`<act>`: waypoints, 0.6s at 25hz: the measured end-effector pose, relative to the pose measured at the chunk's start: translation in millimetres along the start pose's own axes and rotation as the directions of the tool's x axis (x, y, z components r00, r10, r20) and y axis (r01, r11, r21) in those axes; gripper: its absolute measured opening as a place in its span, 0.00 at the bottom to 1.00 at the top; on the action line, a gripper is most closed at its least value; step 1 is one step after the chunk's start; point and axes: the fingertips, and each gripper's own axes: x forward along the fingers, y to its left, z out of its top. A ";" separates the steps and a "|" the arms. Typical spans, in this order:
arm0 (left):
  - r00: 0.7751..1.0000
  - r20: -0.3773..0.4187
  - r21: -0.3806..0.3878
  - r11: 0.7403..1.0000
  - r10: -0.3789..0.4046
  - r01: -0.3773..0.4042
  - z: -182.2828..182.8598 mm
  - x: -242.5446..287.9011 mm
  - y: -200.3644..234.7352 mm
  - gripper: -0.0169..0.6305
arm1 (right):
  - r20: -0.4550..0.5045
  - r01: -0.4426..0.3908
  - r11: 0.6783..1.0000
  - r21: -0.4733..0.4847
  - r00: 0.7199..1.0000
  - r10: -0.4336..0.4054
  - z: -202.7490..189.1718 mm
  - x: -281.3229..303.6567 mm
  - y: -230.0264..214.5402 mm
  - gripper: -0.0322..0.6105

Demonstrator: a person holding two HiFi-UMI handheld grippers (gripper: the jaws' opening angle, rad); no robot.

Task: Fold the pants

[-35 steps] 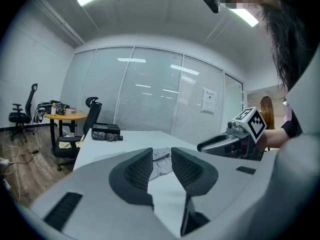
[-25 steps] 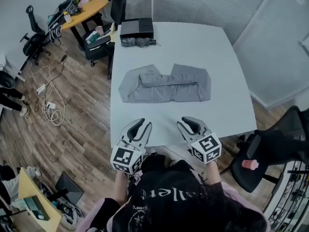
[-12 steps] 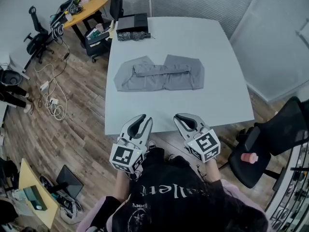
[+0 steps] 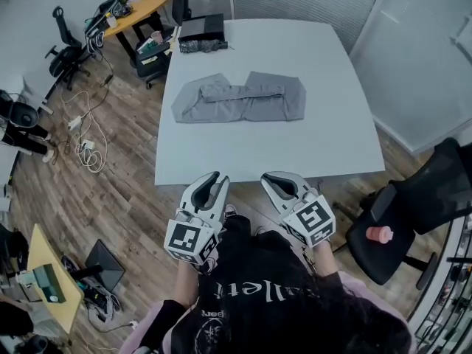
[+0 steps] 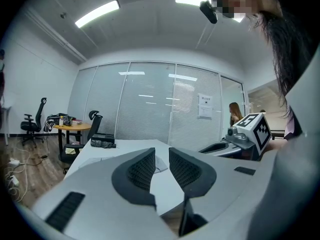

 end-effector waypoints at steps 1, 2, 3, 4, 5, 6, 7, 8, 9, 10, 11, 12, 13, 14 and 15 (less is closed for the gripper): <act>1.000 -0.002 -0.001 1.000 0.006 -0.006 -2.2 -3.3 -3.3 0.19 | 0.002 -0.006 1.000 -0.001 1.000 0.006 -1.4 -3.4 3.1 0.09; 1.000 -0.004 -0.002 1.000 0.011 -0.011 -4.3 -6.7 -6.3 0.19 | 0.003 -0.012 1.000 -0.001 1.000 0.012 -2.6 -6.7 6.4 0.09; 1.000 -0.006 -0.001 1.000 0.017 -0.017 -5.8 -9.7 -8.8 0.19 | 0.005 -0.016 1.000 -0.001 1.000 0.017 -3.3 -9.7 9.6 0.09; 1.000 -0.005 -0.001 1.000 0.023 -0.023 -6.2 -12.4 -10.9 0.19 | 0.007 -0.021 1.000 -0.001 1.000 0.021 -3.5 -12.2 12.2 0.09; 1.000 -0.003 0.000 1.000 0.027 -0.027 -6.1 -14.6 -12.8 0.19 | 0.011 -0.026 1.000 -0.002 1.000 0.026 -3.6 -14.3 14.1 0.09; 1.000 0.000 0.001 1.000 0.031 -0.031 -6.0 -16.4 -14.7 0.19 | 0.015 -0.029 1.000 -0.003 0.999 0.029 -3.9 -16.2 15.4 0.09; 0.999 0.002 0.002 0.999 0.033 -0.033 -6.1 -18.0 -16.6 0.19 | 0.018 -0.031 0.999 -0.004 0.999 0.032 -4.4 -17.9 16.1 0.09; 0.999 0.004 0.003 0.999 0.035 -0.035 -6.3 -19.4 -18.4 0.19 | 0.020 -0.032 0.999 -0.007 0.999 0.033 -5.0 -19.6 16.6 0.09; 0.999 0.005 0.004 0.999 0.037 -0.037 -6.5 -20.9 -20.0 0.19 | 0.022 -0.032 0.999 -0.010 0.999 0.033 -5.3 -21.2 16.7 0.09; 0.999 0.006 0.006 0.999 0.039 -0.039 -6.5 -22.3 -21.3 0.19 | 0.025 -0.032 0.999 -0.011 0.999 0.032 -5.3 -22.5 16.7 0.09; 0.999 0.007 0.007 0.999 0.041 -0.041 -6.4 -23.5 -22.3 0.19 | 0.028 -0.031 0.999 -0.011 0.999 0.031 -4.9 -23.6 16.3 0.09; 0.999 0.007 0.008 0.999 0.043 -0.043 -6.3 -24.3 -23.2 0.19 | 0.033 -0.030 0.999 -0.011 0.999 0.030 -4.5 -24.5 15.7 0.09; 0.999 0.007 0.009 0.999 0.045 -0.045 -6.4 -24.8 -24.0 0.19 | 0.037 -0.029 1.000 -0.009 0.999 0.029 -4.3 -25.4 14.9 0.09; 0.999 0.007 0.010 0.999 0.047 -0.047 -6.8 -25.1 -24.7 0.19 | 0.040 -0.028 1.000 -0.008 0.999 0.028 -4.5 -26.1 14.2 0.09; 0.999 0.006 0.012 0.999 0.048 -0.048 -7.1 -25.6 -25.3 0.19 | 0.042 -0.027 1.000 -0.007 0.999 0.027 -5.0 -26.8 13.6 0.09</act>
